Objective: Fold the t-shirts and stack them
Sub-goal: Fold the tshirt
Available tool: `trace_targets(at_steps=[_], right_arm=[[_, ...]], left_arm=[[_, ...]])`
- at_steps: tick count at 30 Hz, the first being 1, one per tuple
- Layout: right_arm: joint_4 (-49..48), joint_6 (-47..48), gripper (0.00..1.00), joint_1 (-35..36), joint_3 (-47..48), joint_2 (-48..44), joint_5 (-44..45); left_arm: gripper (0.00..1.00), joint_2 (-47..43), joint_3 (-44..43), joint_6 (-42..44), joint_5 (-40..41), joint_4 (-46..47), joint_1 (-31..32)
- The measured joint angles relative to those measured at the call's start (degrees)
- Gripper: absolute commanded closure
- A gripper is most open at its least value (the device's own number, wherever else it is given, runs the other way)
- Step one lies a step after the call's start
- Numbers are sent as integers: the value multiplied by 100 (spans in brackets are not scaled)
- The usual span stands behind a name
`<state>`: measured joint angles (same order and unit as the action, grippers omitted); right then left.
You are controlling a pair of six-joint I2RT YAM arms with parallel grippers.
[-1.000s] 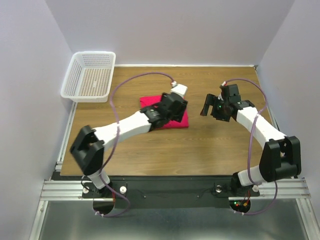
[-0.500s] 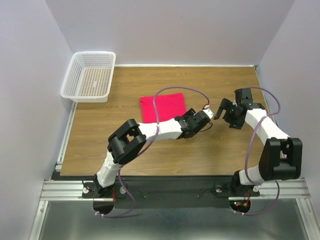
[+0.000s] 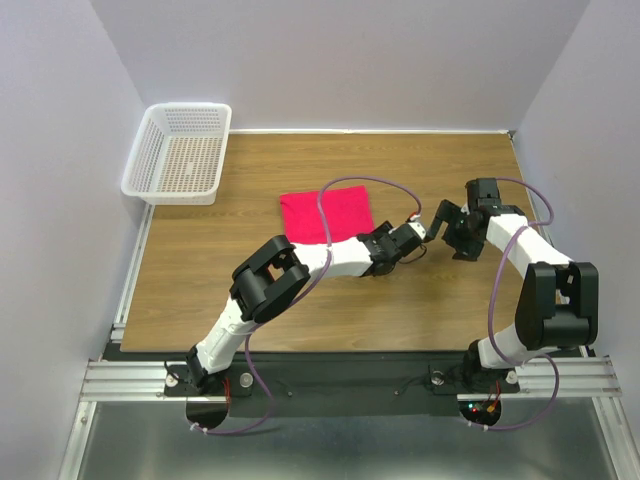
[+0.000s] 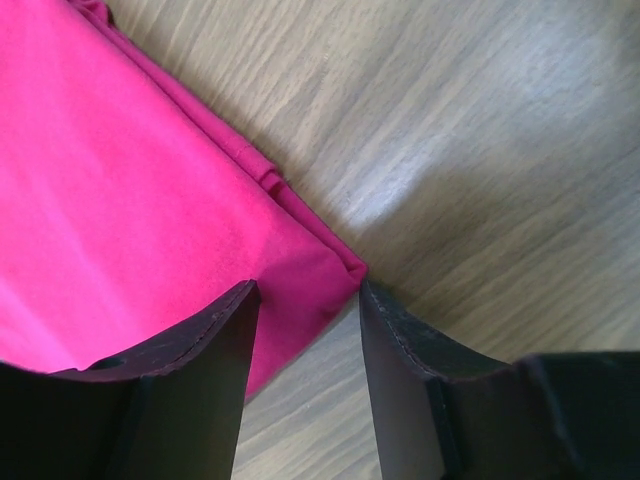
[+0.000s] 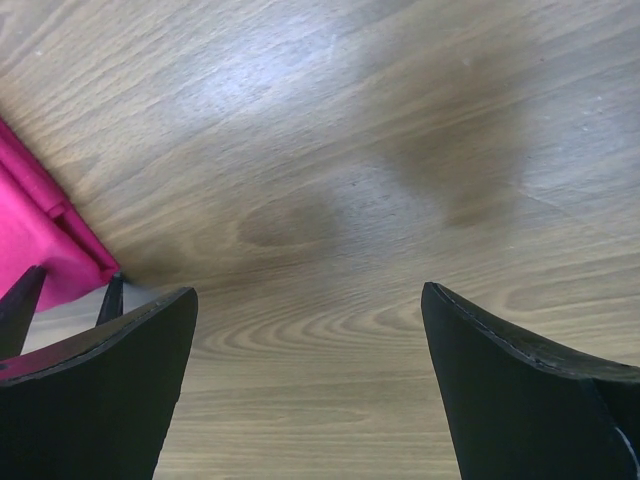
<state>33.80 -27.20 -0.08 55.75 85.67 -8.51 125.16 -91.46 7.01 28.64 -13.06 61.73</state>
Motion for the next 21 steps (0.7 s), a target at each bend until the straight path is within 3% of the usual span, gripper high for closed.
trace_targets(at_steps=[3, 7, 21], right_arm=[[-70, -15, 1, 4, 0, 22, -125], [-166, -87, 1, 4, 0, 90, -326], [-1202, -863, 1, 9, -42, 568, -1624]], left_arm=[[63, 7, 4, 0, 61, 35, -13], [100, 15, 9, -4, 142, 105, -42], [100, -483, 800, -94, -216, 640, -319]])
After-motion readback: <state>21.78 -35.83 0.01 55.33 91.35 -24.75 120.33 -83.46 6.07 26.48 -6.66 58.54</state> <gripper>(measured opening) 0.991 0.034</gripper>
